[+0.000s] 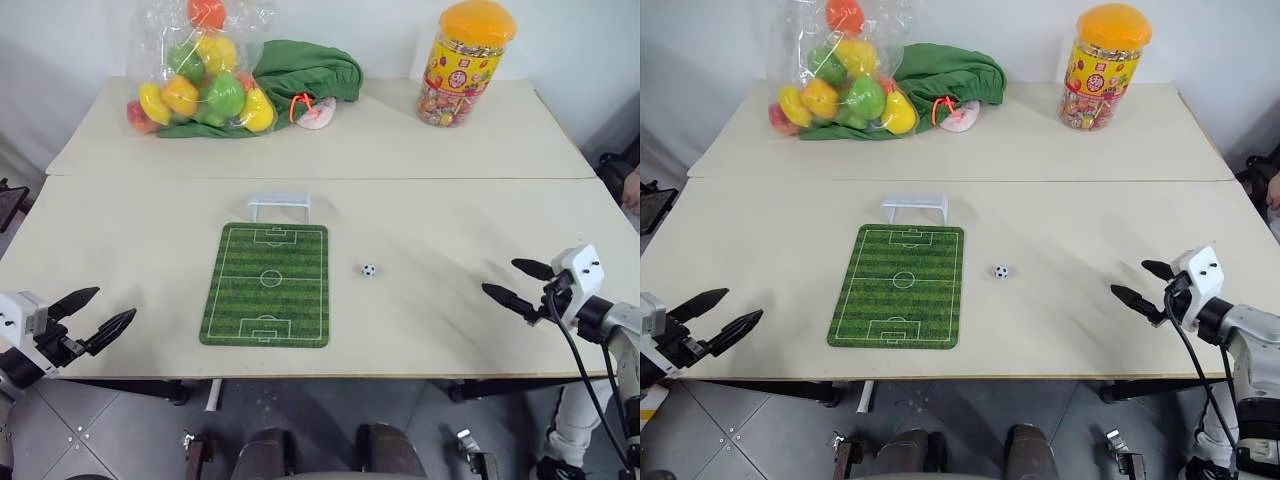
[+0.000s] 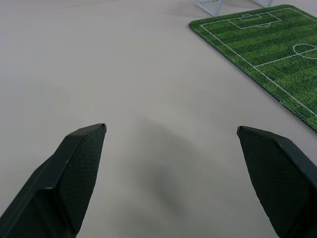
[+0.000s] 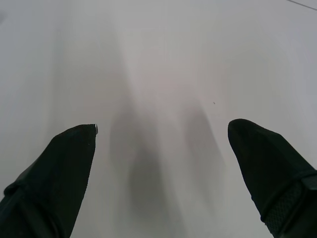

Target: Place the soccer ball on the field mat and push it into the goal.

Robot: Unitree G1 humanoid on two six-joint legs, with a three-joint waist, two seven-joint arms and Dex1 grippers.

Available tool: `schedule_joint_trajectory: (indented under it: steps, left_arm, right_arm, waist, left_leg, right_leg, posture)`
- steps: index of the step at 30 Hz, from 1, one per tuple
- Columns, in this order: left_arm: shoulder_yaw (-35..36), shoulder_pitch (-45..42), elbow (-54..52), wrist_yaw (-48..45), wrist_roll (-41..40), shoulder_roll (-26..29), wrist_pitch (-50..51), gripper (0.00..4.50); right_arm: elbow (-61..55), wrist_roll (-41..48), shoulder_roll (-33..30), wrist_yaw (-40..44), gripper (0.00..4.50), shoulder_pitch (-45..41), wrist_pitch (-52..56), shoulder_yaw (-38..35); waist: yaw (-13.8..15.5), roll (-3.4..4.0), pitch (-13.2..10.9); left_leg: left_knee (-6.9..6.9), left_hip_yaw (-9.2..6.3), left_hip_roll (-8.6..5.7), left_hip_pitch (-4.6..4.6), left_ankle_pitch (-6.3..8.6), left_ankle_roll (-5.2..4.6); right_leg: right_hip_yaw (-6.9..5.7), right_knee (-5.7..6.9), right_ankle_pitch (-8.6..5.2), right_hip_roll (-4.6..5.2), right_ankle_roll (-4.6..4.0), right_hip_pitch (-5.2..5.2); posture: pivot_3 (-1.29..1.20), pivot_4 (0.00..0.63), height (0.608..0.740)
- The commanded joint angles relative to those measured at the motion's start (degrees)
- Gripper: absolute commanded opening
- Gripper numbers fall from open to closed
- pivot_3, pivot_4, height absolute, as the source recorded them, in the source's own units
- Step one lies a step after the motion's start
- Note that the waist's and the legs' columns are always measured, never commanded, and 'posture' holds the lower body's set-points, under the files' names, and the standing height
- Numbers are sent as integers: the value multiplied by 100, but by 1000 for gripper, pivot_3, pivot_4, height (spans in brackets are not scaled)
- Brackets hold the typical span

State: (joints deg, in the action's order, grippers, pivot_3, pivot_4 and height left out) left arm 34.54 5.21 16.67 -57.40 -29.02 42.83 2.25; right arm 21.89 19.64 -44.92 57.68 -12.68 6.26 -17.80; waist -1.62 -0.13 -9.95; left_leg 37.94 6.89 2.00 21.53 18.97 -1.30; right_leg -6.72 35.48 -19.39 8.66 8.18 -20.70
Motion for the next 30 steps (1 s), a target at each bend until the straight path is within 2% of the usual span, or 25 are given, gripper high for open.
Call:
schedule_joint_trajectory:
  steps: [1, 7, 14, 17, 21, 25, 30]
  left_arm:
    - [83, 40, -90, -165, -120, 111, -3, 4500]
    - [99, -180, -305, -71, -241, 138, 320, 4500]
    - [-31, -444, -594, -169, -366, 140, 669, 4500]
    - [-349, -563, -992, -230, -331, 100, 789, 4500]
    - [-584, -762, -1054, -467, -485, 45, 929, 4500]
    - [-717, -944, -797, -1178, -420, -150, -80, 4500]
    - [-740, -721, -868, -1983, -759, -267, -283, 4500]
  right_arm:
    - [-226, 89, -188, 0, 4447, 29, -6, -197]
    - [-948, 185, -299, 55, 4447, -31, 489, -72]
    - [-1695, 264, -359, 158, 4447, -624, 1163, 358]
    - [-1914, 247, -187, 481, 4447, -1261, 1413, 1035]
    - [-1575, 23, 106, 887, 4447, -1908, 1305, 1783]
    - [-772, -352, 611, 1100, 4447, -2561, 888, 2391]
    - [47, -715, 1121, 1332, 4447, -2998, 351, 2809]
  waist:
    - [0, 0, 0]
    - [3, 0, 0]
    - [-6, 0, 0]
    - [-18, 0, 0]
    - [-14, -1, -1]
    - [4, -3, -2]
    - [-23, -3, -2]
  left_leg:
    - [0, 0, 0, 0, 0, 0]
    - [2, 0, 0, 0, 0, 0]
    - [6, -1, 0, 0, 0, 0]
    - [7, 1, 0, 0, 0, 0]
    - [12, 1, 3, 0, 0, 0]
    - [12, -1, -7, 6, 2, -1]
    - [21, 2, -8, 41, 2, -1]
  right_leg:
    - [0, 0, 0, 0, 0, 0]
    - [0, 3, 0, 0, 0, 0]
    - [1, 6, 0, 0, 0, -1]
    - [2, 7, 0, -1, 0, -3]
    - [3, 13, 0, -4, 0, -4]
    - [-3, 18, 0, -2, 0, -11]
    - [-17, 35, 0, -2, 0, -53]
  posture:
    - [0, 150, 740]
    - [0, 150, 740]
    - [0, 150, 740]
    - [0, 150, 740]
    - [0, 150, 740]
    - [0, 150, 740]
    - [0, 150, 740]
